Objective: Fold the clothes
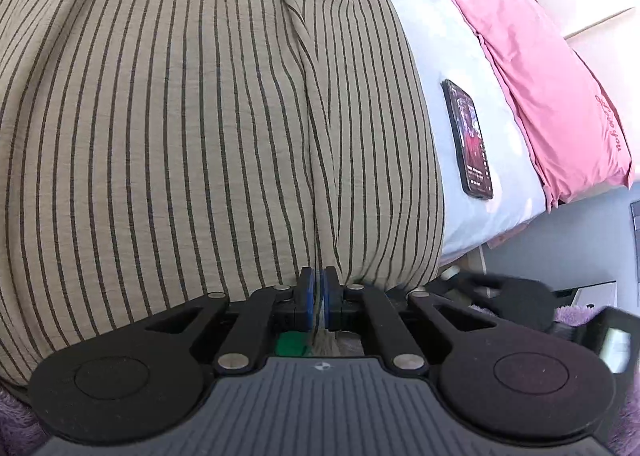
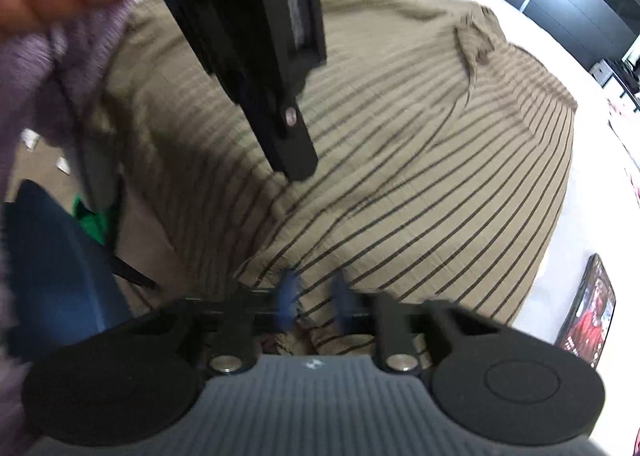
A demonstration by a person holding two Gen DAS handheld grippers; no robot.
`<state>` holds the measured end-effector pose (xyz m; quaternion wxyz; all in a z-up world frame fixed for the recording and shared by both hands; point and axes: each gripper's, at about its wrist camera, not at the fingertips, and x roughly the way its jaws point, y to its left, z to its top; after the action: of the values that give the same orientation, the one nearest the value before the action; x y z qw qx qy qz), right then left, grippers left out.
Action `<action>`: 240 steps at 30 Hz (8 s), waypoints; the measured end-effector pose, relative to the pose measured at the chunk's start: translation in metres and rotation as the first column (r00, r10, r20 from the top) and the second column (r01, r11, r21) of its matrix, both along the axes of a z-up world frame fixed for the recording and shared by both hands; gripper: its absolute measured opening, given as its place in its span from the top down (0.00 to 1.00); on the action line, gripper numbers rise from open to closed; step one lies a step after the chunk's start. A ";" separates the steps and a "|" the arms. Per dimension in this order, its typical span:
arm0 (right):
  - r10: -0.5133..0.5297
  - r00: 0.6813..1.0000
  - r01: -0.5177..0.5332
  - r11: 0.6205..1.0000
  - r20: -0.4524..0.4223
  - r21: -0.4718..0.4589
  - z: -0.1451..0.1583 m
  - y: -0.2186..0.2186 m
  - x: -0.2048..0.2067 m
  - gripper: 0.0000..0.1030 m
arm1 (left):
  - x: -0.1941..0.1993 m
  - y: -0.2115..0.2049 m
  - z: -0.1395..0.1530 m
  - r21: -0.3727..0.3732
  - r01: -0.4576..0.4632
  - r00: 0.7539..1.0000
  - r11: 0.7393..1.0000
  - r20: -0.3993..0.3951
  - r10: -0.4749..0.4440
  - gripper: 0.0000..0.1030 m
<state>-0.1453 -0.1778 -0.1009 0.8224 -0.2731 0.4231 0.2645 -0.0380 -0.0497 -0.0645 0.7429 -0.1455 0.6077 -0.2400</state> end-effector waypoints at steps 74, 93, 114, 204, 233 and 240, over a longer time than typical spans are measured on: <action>-0.406 0.843 0.521 0.781 -0.353 0.345 0.073 -0.039 0.011 0.99 | 0.268 0.043 0.036 -0.158 -0.265 0.946 0.951 0.150 0.288 1.00; -0.361 0.860 0.451 0.868 -0.360 0.207 0.047 -0.021 0.008 0.99 | 0.239 0.083 0.001 -0.038 -0.299 0.938 0.953 0.170 0.301 1.00; -0.385 0.866 0.442 0.888 -0.320 0.128 0.071 -0.055 0.015 0.82 | 0.231 0.104 0.019 -0.001 -0.316 0.927 0.949 0.212 0.309 0.97; -0.256 0.949 0.311 0.847 -0.182 0.432 0.095 -0.026 0.370 0.71 | 0.397 0.126 -0.006 -0.016 -0.252 0.886 0.968 0.397 0.237 0.64; -0.287 0.958 0.254 0.874 0.020 0.414 0.075 0.034 0.293 0.97 | 0.401 0.065 0.058 -0.081 -0.176 0.882 0.981 0.431 0.193 0.97; -0.427 0.903 0.395 0.769 -0.055 0.502 0.075 -0.037 0.298 0.97 | 0.420 -0.037 0.071 0.072 -0.059 0.889 0.996 0.458 0.019 0.97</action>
<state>0.1525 -0.2148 -0.0254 0.9152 0.0412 0.3629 0.1704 0.3815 -0.0871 0.0065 0.8749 -0.0658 0.4228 -0.2268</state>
